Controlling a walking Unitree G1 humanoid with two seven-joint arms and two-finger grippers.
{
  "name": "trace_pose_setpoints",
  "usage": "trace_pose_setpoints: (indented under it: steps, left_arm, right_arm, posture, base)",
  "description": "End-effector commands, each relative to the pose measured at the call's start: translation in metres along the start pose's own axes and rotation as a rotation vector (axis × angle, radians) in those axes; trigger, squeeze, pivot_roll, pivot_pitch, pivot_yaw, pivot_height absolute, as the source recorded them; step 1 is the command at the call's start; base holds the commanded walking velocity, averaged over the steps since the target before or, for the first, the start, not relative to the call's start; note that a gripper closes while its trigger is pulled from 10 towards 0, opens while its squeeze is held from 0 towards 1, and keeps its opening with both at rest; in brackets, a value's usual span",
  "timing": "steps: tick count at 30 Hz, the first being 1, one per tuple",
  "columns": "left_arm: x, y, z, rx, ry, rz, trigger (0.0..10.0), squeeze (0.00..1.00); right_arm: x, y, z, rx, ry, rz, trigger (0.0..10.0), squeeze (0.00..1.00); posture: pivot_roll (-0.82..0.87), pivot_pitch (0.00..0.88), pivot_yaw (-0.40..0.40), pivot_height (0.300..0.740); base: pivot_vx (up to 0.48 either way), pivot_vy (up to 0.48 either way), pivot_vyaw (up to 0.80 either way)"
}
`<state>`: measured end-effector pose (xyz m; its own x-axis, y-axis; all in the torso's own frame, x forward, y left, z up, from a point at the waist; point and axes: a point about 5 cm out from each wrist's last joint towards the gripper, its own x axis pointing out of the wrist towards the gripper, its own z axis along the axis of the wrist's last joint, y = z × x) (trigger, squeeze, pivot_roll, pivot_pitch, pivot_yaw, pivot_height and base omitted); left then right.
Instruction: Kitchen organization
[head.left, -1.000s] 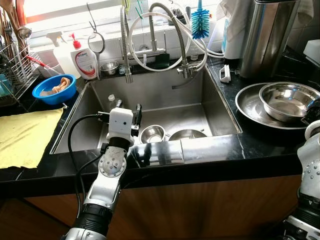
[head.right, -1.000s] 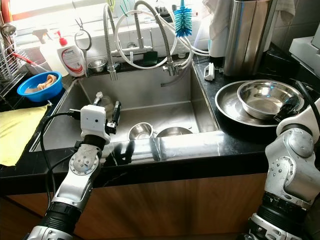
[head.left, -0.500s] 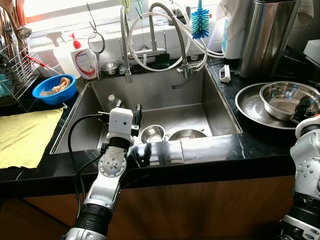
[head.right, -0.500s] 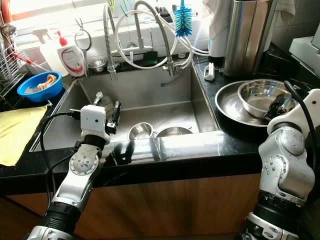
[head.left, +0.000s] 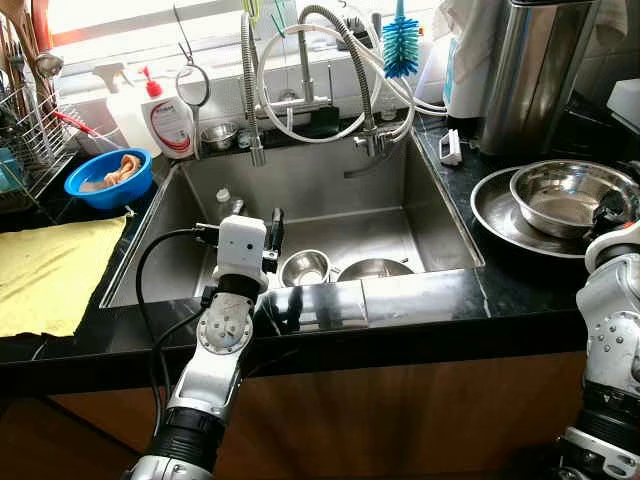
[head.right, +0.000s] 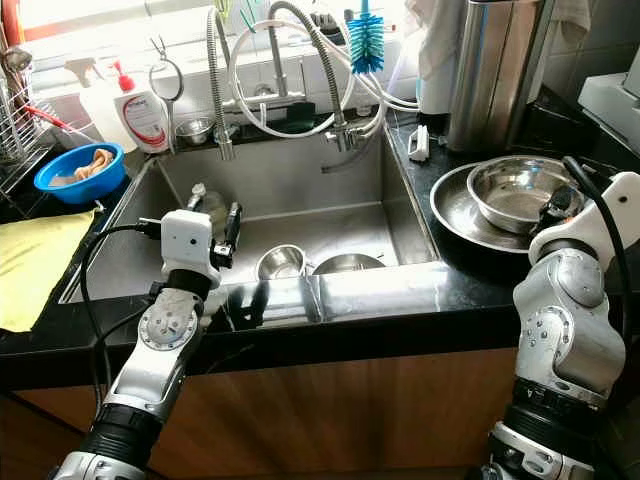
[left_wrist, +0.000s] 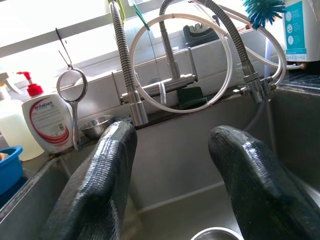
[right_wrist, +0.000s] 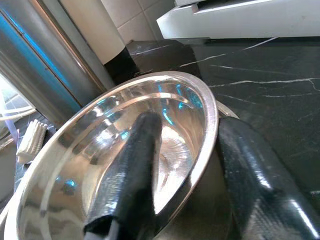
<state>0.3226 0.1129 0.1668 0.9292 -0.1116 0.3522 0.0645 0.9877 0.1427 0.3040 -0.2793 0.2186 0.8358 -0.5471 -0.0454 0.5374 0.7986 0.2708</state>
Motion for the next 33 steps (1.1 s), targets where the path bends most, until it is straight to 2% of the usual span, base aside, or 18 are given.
trace_pose_setpoints:
  steps: [1,21,24,27,29,30,31,33]
  left_arm:
    - [0.003,0.005,0.0,0.023,0.004,0.005,10.0,0.0]
    - [0.003,0.002,0.0,0.02,0.006,-0.023,10.0,0.0]
    - [0.004,0.002,0.0,0.02,0.006,-0.022,10.0,0.0]
    - [0.004,0.002,0.001,0.02,0.005,-0.021,10.0,0.0]
    - [0.004,0.001,0.001,0.02,0.004,-0.021,10.0,0.0]
    - [0.004,0.001,0.001,0.019,0.004,-0.022,10.0,0.0]
    - [0.004,0.001,0.001,0.019,0.004,-0.021,10.0,0.0]
    - [0.004,0.001,0.001,0.019,0.003,-0.02,10.0,0.0]
  right_arm:
    - [0.001,0.009,-0.002,-0.001,0.011,0.025,0.0,0.0]
    - [0.003,0.009,-0.003,-0.001,0.023,-0.002,0.0,0.0]
    - [0.003,0.011,0.002,0.036,-0.012,0.001,0.0,0.0]
    - [0.0,0.022,0.021,0.087,-0.137,0.075,0.0,0.0]
    - [-0.001,0.024,0.025,0.088,-0.164,0.079,0.0,0.0]
    - [-0.002,0.024,0.029,0.074,-0.187,0.073,4.6,0.0]
    - [-0.002,0.024,0.033,0.035,-0.217,0.063,10.0,0.0]
    - [-0.002,0.023,0.036,0.039,-0.237,0.058,10.0,0.0]
  posture:
    - [-0.27,0.0,0.152,0.74]
    - [-0.27,0.0,0.156,0.74]
    - [-0.27,0.0,0.157,0.74]
    - [-0.27,0.0,0.155,0.74]
    - [-0.27,0.0,0.155,0.74]
    - [-0.27,0.0,0.155,0.74]
    - [-0.27,0.0,0.154,0.74]
    - [-0.26,0.0,0.153,0.74]
  base:
    - [0.0,0.0,0.0]
    - [0.0,0.0,0.0]
    - [0.0,0.0,0.0]
    - [0.0,0.0,0.0]
    - [0.0,0.0,0.0]
    - [0.0,0.0,0.0]
    - [0.0,0.0,0.0]
    - [0.0,0.0,0.0]
